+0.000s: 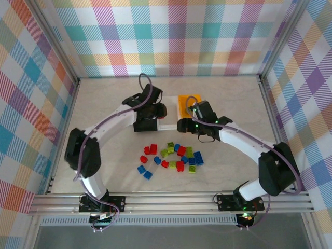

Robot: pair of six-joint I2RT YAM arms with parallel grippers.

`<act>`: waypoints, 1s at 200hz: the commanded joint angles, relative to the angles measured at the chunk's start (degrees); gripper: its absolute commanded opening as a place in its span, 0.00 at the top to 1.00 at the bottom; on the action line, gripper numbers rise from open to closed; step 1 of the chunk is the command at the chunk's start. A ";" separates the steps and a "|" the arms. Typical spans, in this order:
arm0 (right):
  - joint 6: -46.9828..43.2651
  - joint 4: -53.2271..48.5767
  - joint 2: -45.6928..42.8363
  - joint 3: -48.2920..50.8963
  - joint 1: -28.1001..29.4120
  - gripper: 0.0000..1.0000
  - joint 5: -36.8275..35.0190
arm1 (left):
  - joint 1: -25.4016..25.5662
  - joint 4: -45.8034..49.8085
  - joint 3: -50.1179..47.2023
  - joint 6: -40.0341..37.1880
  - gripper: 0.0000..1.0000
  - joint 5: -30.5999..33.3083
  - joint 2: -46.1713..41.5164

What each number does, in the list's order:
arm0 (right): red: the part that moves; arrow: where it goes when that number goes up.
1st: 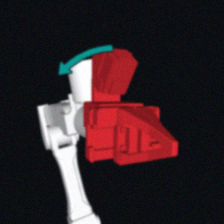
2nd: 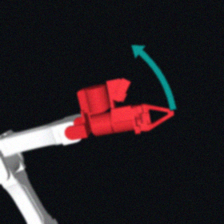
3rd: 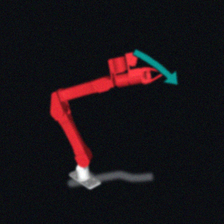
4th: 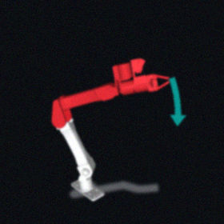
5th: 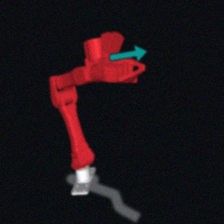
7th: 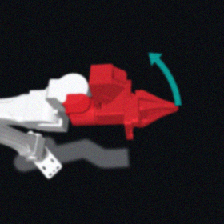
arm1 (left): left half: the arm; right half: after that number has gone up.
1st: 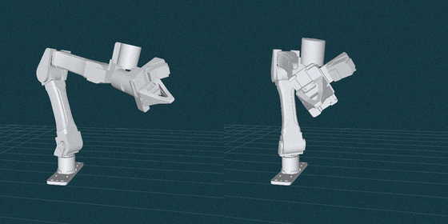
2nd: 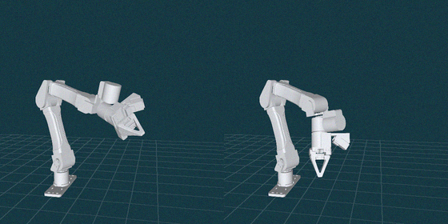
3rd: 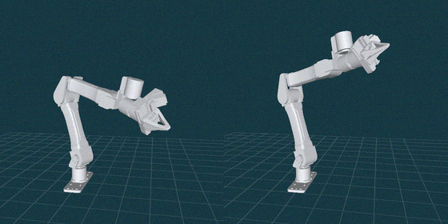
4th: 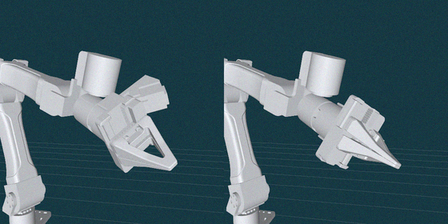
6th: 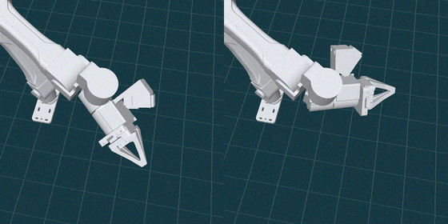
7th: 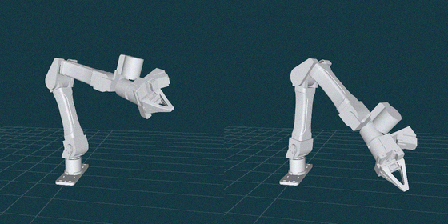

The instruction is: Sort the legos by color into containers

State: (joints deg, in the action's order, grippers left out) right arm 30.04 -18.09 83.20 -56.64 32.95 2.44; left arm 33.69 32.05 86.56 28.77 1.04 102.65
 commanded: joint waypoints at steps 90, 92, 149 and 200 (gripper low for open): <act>-1.96 -4.50 -8.40 6.87 -0.78 0.24 2.24 | 2.71 12.51 26.48 -2.31 0.21 3.25 17.80; -2.24 -4.61 -8.34 6.89 -0.71 0.24 2.51 | 2.76 12.33 26.40 -2.18 0.20 3.07 17.48; -6.31 -7.66 -1.37 6.42 3.44 0.29 4.86 | 4.00 0.64 6.14 2.75 0.00 -1.08 -0.73; -6.31 -8.18 4.94 3.50 8.48 0.31 3.83 | 3.92 -5.58 -17.50 6.57 0.00 0.37 -19.29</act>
State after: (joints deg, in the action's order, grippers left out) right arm 24.34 -25.45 86.72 -50.46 39.48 6.17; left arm 37.43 30.20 77.10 32.58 0.93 88.86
